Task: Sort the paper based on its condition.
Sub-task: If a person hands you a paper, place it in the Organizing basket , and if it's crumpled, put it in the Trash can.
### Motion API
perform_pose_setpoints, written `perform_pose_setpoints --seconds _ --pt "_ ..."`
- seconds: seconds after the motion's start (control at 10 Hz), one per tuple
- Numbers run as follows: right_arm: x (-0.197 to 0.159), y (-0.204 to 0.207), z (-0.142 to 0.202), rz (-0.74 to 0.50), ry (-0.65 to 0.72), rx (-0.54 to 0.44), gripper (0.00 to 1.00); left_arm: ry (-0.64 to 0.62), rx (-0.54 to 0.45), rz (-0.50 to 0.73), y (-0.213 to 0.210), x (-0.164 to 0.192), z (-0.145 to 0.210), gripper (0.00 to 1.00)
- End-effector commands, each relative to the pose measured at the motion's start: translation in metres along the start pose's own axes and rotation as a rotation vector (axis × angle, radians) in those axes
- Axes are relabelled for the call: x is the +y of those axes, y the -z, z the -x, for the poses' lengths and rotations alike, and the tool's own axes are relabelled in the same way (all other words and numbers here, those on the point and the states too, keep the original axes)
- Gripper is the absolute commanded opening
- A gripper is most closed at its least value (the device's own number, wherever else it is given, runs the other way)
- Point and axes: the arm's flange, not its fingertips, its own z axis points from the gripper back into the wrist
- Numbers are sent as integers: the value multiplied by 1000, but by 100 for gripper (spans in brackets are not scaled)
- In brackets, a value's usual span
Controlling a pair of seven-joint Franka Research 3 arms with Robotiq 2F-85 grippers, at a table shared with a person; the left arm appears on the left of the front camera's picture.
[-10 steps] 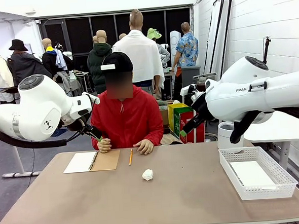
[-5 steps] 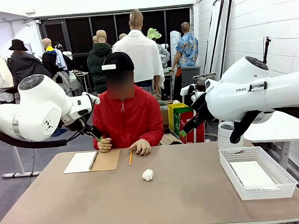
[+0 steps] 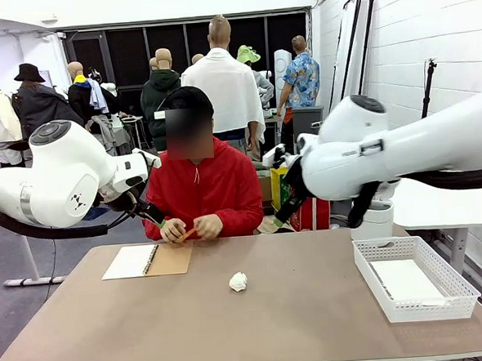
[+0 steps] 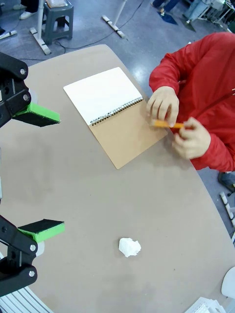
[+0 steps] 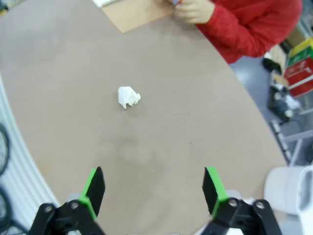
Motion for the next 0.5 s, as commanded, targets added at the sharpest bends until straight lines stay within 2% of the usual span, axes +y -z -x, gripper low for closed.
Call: perform_pose_setpoints --seconds 0.0,0.4 --pt "3 29 -25 -11 -81 61 100 2 3 1 0 0 1 100" --pt "23 82 -34 -41 -145 139 100 2 3 1 0 0 1 100"
